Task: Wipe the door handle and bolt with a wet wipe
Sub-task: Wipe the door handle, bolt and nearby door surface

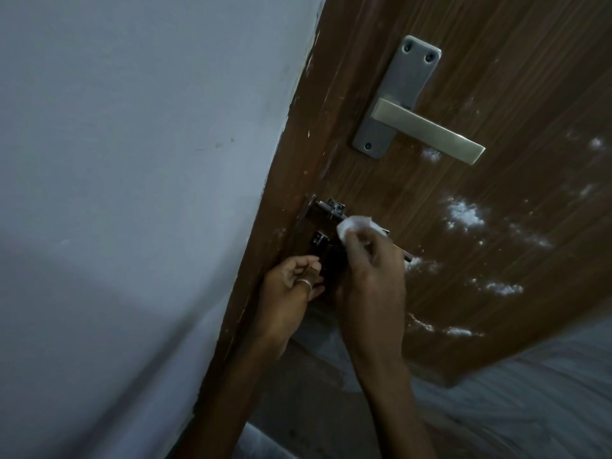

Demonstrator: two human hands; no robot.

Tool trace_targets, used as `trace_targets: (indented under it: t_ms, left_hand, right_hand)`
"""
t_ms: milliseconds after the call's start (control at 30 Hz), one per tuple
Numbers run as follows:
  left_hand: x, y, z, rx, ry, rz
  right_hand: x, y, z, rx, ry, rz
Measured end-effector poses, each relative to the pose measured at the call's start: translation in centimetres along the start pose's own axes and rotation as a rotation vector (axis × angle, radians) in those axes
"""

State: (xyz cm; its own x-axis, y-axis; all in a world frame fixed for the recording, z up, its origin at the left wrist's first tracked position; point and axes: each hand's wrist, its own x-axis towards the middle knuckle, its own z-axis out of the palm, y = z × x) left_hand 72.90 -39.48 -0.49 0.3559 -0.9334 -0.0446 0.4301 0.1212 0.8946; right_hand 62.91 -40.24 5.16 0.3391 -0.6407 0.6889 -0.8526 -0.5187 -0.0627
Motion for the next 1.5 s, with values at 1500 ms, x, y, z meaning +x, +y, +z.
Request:
trace_targets:
  t_ms: [1500]
  left_hand:
    - [-1.1, 1.6, -0.5, 0.038, -0.007, 0.059]
  right_hand:
    - [-0.2, 1.0, -0.7, 0.014, 0.153, -0.02]
